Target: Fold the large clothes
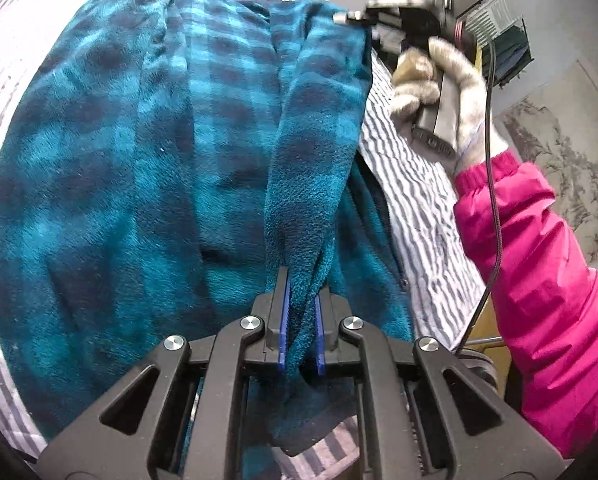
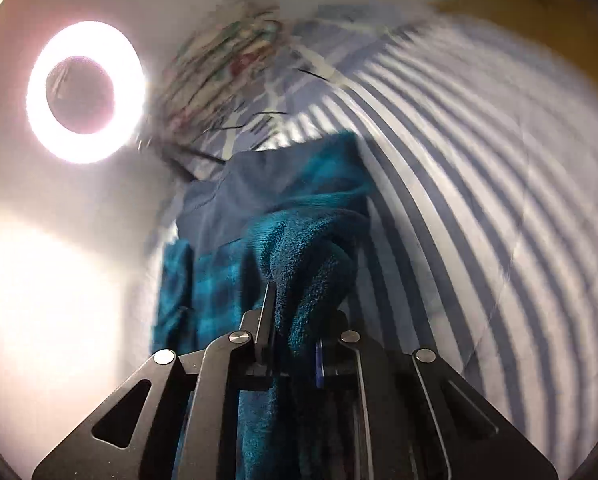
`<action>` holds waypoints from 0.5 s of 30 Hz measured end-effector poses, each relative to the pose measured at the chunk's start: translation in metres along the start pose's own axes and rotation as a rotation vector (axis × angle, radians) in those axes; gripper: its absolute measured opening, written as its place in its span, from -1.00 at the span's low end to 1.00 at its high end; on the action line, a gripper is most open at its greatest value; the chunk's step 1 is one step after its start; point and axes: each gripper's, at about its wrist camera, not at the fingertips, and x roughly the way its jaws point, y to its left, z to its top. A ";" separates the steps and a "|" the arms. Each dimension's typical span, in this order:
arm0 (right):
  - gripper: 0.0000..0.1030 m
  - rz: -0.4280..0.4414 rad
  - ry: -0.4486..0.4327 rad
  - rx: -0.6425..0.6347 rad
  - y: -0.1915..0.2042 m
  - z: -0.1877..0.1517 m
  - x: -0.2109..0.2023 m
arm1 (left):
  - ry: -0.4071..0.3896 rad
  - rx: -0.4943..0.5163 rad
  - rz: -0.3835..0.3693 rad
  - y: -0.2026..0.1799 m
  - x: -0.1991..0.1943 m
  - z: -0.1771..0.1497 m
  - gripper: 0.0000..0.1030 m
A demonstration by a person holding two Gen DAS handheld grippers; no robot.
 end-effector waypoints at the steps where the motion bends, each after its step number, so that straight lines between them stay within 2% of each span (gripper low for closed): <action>1: -0.79 -0.038 -0.004 -0.070 0.017 0.002 -0.002 | 0.001 -0.011 -0.009 0.001 0.001 0.000 -0.85; 5: -0.80 -0.195 0.021 -0.363 0.096 0.002 0.010 | 0.006 -0.060 -0.050 0.012 -0.001 -0.002 -0.86; 6: -0.80 -0.244 0.039 -0.458 0.121 -0.003 0.023 | 0.007 -0.071 -0.057 0.014 0.000 -0.003 -0.86; 9: -0.80 -0.311 0.093 -0.631 0.165 -0.022 0.064 | 0.010 -0.084 -0.062 0.018 0.000 -0.005 -0.86; 11: -0.80 -0.355 0.130 -0.718 0.183 -0.036 0.095 | 0.013 -0.097 -0.069 0.021 0.000 -0.006 -0.86; 15: -0.76 -0.408 0.198 -0.810 0.193 -0.064 0.143 | 0.012 -0.104 -0.071 0.026 0.000 -0.004 -0.86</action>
